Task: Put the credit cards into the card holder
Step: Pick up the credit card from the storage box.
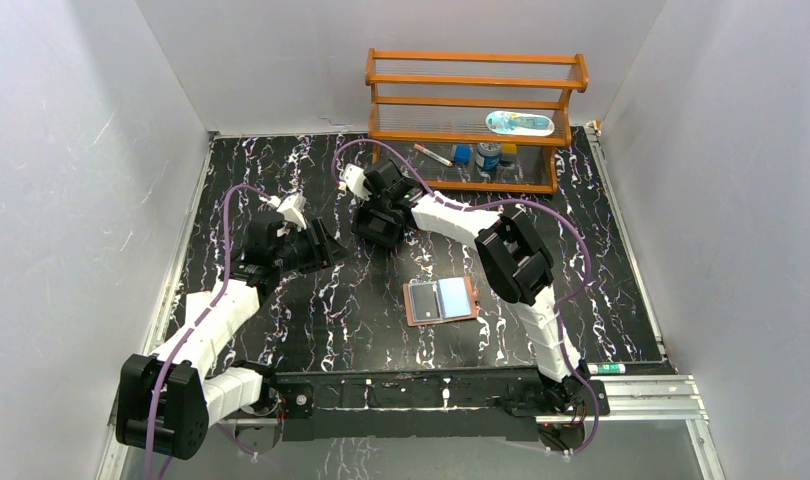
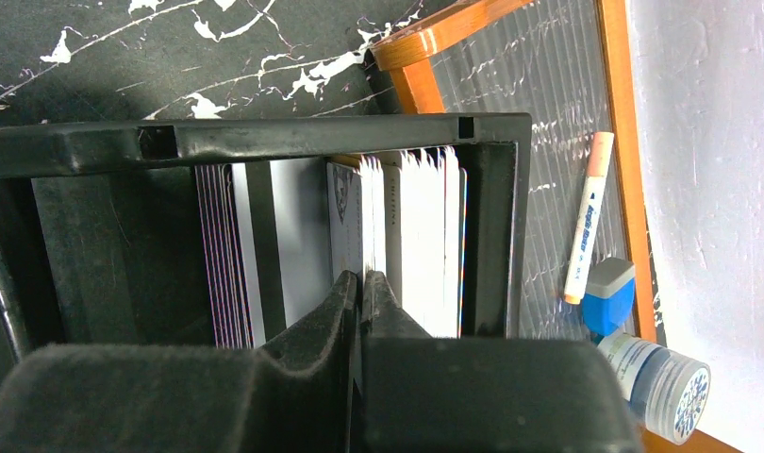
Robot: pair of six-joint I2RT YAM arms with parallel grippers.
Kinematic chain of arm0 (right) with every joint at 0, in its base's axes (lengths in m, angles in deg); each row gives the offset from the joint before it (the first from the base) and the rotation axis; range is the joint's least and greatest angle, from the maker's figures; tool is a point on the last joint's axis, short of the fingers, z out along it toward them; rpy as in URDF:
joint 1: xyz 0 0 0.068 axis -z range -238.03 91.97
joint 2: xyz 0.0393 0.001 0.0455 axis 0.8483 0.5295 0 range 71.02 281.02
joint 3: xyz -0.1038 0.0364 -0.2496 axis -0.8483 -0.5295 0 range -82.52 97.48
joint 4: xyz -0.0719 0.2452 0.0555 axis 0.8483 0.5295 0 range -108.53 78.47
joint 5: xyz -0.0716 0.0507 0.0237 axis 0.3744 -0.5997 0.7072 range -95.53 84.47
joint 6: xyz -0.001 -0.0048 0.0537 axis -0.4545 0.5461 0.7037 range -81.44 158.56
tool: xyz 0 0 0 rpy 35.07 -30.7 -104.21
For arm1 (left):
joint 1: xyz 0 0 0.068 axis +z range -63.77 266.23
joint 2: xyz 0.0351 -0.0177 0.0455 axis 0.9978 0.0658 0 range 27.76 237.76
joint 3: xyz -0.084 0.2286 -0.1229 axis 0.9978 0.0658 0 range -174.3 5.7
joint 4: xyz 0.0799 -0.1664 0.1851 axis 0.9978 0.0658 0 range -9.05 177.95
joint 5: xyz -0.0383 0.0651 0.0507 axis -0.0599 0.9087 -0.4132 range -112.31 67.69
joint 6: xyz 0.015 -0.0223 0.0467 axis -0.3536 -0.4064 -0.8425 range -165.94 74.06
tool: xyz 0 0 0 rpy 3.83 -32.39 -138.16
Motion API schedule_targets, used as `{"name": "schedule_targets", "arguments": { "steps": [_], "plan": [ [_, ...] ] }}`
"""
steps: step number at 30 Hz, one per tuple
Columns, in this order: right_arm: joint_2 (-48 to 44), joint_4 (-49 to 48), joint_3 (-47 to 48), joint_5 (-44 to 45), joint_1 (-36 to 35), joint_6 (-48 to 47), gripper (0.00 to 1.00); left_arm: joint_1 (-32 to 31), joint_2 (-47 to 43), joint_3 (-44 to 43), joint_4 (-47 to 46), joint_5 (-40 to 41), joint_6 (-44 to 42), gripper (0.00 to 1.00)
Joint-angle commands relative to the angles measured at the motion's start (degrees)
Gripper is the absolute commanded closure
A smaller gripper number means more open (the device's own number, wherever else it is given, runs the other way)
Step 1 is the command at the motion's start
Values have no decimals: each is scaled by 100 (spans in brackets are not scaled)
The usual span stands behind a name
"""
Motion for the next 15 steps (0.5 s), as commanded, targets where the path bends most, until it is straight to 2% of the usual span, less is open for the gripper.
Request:
{"name": "schedule_targets", "arguments": {
  "steps": [1,6,10,12,14,15],
  "plan": [
    [-410,-74,306,133,41,6,92,37,-128,36,-60,-138,22,43],
    [-418,-83,338,154,45,-24,97,32,-77,4,-66,-135,15,43],
    [-419,-96,415,228,47,9,88,35,-24,-26,-77,-147,7,43],
    [-419,-88,452,222,48,-4,87,37,-6,-29,-90,-156,14,43],
    [-395,-2,486,119,50,-5,98,32,-1,-26,-103,-163,23,43],
    [-394,4,477,96,45,18,100,33,3,-29,-111,-165,24,43]
  ]
}}
